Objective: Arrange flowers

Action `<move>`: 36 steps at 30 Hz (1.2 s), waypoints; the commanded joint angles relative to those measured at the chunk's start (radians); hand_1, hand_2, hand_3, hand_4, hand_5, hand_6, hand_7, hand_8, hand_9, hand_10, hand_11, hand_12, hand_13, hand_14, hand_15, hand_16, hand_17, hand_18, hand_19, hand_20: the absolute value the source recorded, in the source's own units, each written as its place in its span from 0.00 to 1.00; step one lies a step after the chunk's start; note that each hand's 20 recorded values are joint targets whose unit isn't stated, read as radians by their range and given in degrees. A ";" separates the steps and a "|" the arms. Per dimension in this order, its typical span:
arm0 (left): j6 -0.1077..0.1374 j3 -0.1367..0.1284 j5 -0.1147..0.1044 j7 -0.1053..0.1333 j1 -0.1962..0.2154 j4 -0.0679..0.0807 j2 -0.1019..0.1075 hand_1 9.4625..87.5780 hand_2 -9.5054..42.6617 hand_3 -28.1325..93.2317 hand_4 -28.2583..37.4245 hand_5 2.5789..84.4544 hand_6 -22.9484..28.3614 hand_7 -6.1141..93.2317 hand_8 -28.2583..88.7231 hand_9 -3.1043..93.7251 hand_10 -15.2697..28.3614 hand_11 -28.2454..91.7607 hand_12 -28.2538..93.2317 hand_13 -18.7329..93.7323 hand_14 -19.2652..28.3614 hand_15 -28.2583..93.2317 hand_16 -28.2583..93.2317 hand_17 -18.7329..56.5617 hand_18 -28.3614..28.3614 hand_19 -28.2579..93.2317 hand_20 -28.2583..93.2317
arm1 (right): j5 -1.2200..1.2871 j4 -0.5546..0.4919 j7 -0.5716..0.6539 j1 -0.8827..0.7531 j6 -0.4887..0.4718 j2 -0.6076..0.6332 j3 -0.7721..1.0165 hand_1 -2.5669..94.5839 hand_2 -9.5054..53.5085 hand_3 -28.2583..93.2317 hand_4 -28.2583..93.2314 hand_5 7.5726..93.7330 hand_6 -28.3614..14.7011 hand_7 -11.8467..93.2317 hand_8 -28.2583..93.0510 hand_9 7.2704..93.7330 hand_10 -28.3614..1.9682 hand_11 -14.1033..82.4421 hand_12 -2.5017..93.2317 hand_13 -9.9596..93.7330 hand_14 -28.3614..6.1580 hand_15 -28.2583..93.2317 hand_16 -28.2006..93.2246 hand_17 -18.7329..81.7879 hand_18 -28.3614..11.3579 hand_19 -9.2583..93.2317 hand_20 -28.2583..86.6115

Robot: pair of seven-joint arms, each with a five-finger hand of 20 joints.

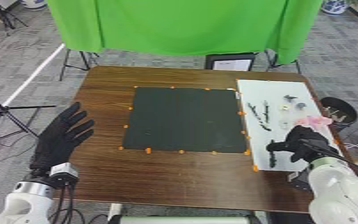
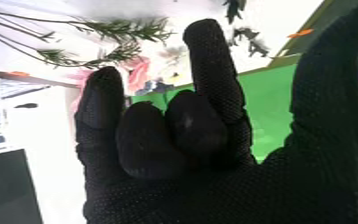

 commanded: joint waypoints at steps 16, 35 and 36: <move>-0.002 0.000 -0.006 -0.005 0.002 0.000 -0.001 0.19 0.08 0.81 0.00 0.28 0.52 0.25 0.15 0.26 0.61 0.39 0.37 0.33 0.75 0.50 0.23 0.13 0.88 0.57 0.31 | -0.147 -0.050 0.152 0.031 -0.009 -0.046 -0.109 0.87 0.00 0.02 0.22 0.72 0.67 0.29 0.17 0.74 0.68 0.89 0.71 0.72 0.56 0.97 0.63 0.42 0.34 0.78 0.67; -0.006 0.002 -0.005 -0.006 0.006 -0.001 0.005 0.19 0.08 0.81 0.00 0.29 0.52 0.25 0.15 0.26 0.61 0.39 0.37 0.33 0.75 0.50 0.23 0.13 0.88 0.57 0.31 | -0.102 -0.037 0.127 0.053 -0.065 0.004 -0.081 0.67 0.00 0.00 0.08 0.77 0.68 0.32 0.16 0.76 0.64 0.88 0.68 0.74 0.51 0.97 0.61 0.43 0.27 0.81 0.63; -0.006 0.001 -0.005 -0.007 0.006 -0.001 0.005 0.19 0.08 0.81 0.00 0.29 0.52 0.25 0.15 0.26 0.61 0.39 0.37 0.33 0.75 0.50 0.23 0.13 0.88 0.57 0.31 | -0.094 -0.035 0.128 0.052 -0.063 0.003 -0.080 0.66 0.00 0.00 0.04 0.78 0.68 0.32 0.16 0.76 0.64 0.88 0.68 0.74 0.52 0.97 0.61 0.43 0.29 0.81 0.63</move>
